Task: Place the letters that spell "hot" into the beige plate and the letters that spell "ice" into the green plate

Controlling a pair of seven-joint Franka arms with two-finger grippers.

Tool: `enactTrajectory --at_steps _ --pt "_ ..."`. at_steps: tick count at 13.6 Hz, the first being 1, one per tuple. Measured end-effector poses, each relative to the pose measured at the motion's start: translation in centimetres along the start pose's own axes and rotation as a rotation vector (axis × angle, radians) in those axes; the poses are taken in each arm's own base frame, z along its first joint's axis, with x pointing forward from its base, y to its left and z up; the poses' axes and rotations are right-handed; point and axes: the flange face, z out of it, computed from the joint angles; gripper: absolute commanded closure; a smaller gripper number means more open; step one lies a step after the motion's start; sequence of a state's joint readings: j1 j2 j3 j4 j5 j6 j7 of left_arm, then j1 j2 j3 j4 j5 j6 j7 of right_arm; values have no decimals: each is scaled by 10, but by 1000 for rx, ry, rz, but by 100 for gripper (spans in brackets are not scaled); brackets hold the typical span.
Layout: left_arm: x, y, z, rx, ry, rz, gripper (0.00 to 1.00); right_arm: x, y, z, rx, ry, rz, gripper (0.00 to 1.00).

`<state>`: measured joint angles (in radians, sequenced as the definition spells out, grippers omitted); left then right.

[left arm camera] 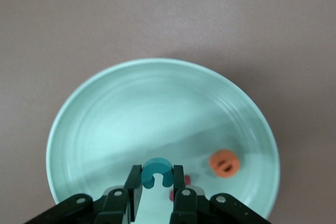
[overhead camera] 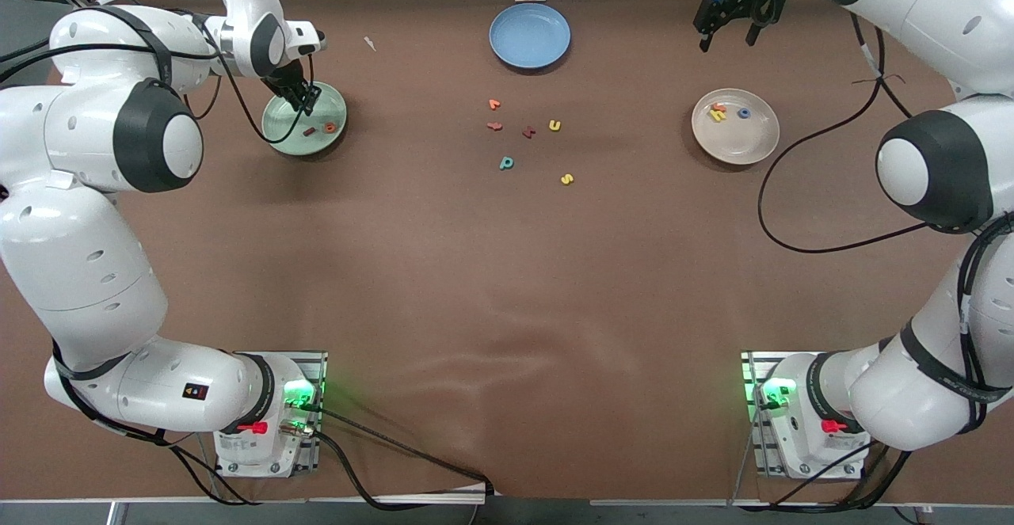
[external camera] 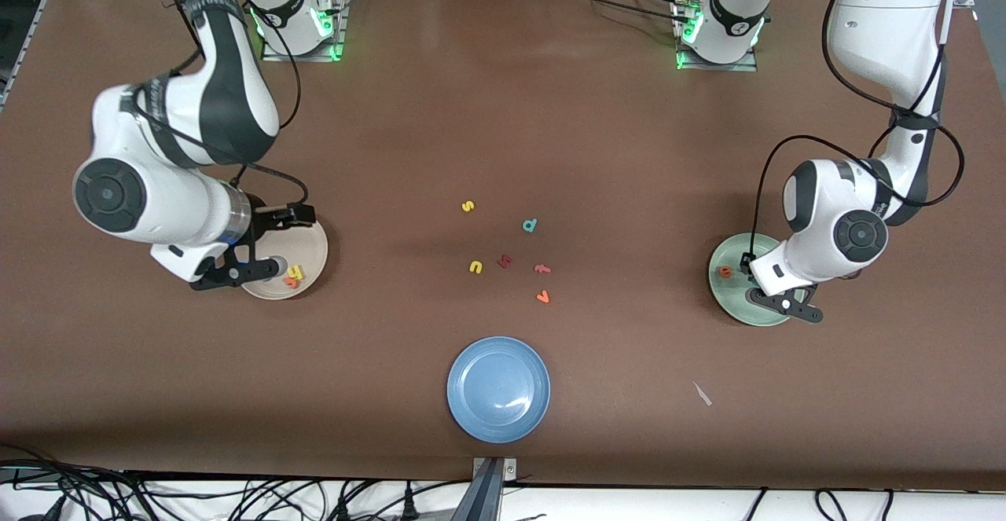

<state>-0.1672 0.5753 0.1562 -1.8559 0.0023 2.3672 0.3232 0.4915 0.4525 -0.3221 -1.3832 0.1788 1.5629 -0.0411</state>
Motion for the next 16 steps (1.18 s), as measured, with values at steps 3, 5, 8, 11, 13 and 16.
enactTrajectory --at_steps 3,5,8,11,13,16 --pt "3 -3 17 14 27 -2 72 -10 3 -27 -5 -19 3 0" --pt "2 -6 23 15 27 -6 0 -12 6 -28 -6 -34 8 0" --pt "4 -9 17 19 37 -9 0 -14 7 -26 -6 -58 11 0" --pt "7 -11 -26 -2 3 -18 0 -15 11 -27 -8 -58 18 0" --pt "1 -11 -79 -39 -43 -65 0 -15 14 -35 -10 -41 24 0" --pt "-18 -5 -166 -87 -102 -101 0 -23 20 -56 11 7 15 0"
